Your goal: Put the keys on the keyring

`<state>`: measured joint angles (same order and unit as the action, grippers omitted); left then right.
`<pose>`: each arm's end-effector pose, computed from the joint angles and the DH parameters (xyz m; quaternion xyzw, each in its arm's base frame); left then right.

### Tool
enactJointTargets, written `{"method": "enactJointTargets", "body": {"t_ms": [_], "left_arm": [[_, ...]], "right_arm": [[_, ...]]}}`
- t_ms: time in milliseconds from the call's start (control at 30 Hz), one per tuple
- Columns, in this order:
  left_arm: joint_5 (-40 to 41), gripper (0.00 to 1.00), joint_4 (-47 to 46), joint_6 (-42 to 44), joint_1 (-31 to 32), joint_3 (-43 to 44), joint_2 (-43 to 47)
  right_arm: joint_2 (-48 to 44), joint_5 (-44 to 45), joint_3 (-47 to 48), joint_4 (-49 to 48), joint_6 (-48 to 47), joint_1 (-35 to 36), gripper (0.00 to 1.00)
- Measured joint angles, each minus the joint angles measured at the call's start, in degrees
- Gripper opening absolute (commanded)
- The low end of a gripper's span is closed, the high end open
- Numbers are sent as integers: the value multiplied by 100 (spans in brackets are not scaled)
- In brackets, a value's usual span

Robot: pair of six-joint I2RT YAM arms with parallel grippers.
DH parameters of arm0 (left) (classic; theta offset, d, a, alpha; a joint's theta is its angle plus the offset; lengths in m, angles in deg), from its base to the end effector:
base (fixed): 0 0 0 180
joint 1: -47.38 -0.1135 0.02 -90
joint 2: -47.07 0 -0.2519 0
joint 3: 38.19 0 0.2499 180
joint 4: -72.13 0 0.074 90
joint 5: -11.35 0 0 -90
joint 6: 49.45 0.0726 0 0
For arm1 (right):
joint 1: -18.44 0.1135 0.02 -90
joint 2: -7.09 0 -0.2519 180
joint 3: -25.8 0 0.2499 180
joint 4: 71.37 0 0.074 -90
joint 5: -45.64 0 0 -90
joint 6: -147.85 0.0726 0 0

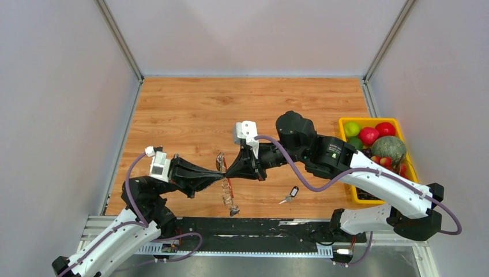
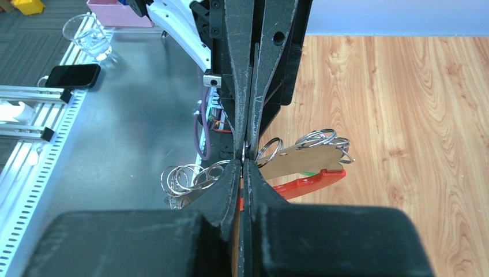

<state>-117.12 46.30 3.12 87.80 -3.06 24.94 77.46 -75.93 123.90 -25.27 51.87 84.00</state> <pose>0.0713 -0.1200 0.3466 0.3077 0.3999 -0.6457 0.5731 0.0835 0.2756 0.4242 -0.5853 0.5401 0.4712 0.3791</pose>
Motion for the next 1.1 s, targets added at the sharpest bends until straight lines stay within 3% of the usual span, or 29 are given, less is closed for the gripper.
{"method": "enactJointTargets", "body": {"t_ms": [300,333,367,533,667,933,1100], "left_arm": [[24,1,-15,0,2,-42,72],[20,4,-7,2,4,-44,72],[17,17,15,7,11,-44,72],[-9,53,461,153,11,39,81],[-48,67,876,275,11,179,157],[-85,72,1554,487,11,295,431],[-50,72,1805,584,11,295,439]], "right_arm": [[-31,9,-79,-85,-44,76,0],[-46,11,-98,-96,-63,83,0],[-66,26,-122,-103,-90,94,0],[-173,168,-321,11,-267,118,0],[-269,315,-487,247,-466,142,0],[-525,595,-837,487,-966,164,0],[-695,1064,-1156,514,-1585,549,0]]}}
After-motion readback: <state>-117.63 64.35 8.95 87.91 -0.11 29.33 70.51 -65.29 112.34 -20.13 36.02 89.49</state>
